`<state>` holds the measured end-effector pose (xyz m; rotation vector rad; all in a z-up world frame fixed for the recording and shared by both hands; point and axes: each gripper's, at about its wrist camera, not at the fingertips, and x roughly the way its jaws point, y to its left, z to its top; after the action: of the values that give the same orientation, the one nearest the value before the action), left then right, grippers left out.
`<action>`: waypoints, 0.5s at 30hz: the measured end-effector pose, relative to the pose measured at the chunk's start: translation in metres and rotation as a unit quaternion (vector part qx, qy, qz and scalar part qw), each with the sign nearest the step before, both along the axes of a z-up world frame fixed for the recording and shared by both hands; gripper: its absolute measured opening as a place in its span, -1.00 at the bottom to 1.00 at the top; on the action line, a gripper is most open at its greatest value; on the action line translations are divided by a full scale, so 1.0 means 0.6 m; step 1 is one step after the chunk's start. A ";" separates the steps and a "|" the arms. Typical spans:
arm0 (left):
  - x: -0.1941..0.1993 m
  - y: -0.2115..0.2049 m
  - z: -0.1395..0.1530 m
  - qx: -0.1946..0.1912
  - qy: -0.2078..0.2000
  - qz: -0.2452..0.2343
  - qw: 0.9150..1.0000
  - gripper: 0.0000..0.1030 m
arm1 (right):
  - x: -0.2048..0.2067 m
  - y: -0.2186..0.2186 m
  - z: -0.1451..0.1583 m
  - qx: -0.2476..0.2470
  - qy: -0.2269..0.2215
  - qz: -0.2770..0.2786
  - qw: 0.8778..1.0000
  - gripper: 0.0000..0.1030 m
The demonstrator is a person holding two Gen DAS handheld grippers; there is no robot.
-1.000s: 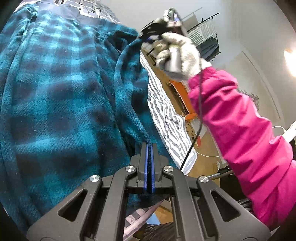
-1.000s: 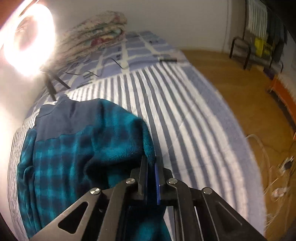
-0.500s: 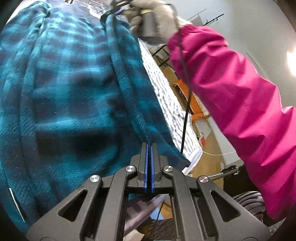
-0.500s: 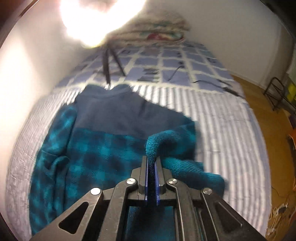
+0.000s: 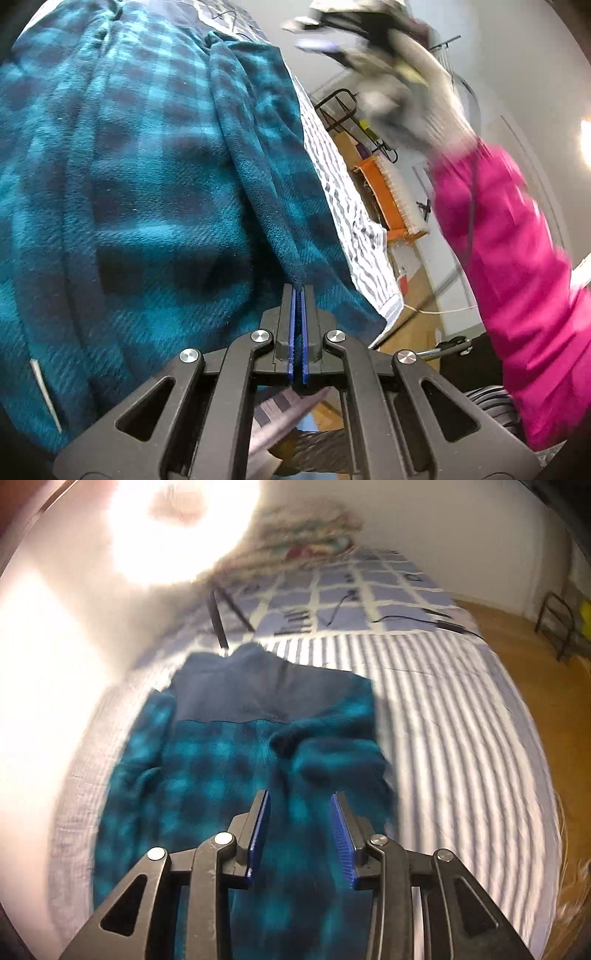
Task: Fold large clothes
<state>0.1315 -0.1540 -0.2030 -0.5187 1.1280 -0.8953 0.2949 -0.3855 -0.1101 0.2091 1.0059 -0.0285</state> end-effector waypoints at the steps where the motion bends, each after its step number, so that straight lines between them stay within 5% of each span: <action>1: -0.002 0.001 0.001 -0.002 0.004 0.001 1.000 -1.00 | -0.039 -0.010 0.015 0.012 -0.002 -0.007 1.000 -0.31; 8: -0.013 0.028 0.017 -0.006 0.043 0.035 0.998 -0.99 | -0.284 -0.018 0.011 0.059 0.047 -0.017 0.997 -0.25; 9: -0.009 0.025 0.018 -0.003 0.042 0.040 0.998 -0.89 | -0.327 -0.013 0.000 0.067 0.055 -0.017 0.996 -0.25; 11: -0.018 0.028 0.019 0.005 0.038 0.048 0.998 -0.27 | -0.376 -0.010 -0.015 0.079 0.064 -0.018 0.995 -0.25; 15: -0.039 0.020 0.019 0.029 0.028 0.051 0.998 -0.20 | -0.450 0.018 -0.068 0.088 0.095 -0.017 0.991 -0.25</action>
<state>0.1082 -0.1418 -0.1913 -0.5526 1.1642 -0.7610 0.0248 -0.3748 -0.1507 0.3913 1.1954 0.0104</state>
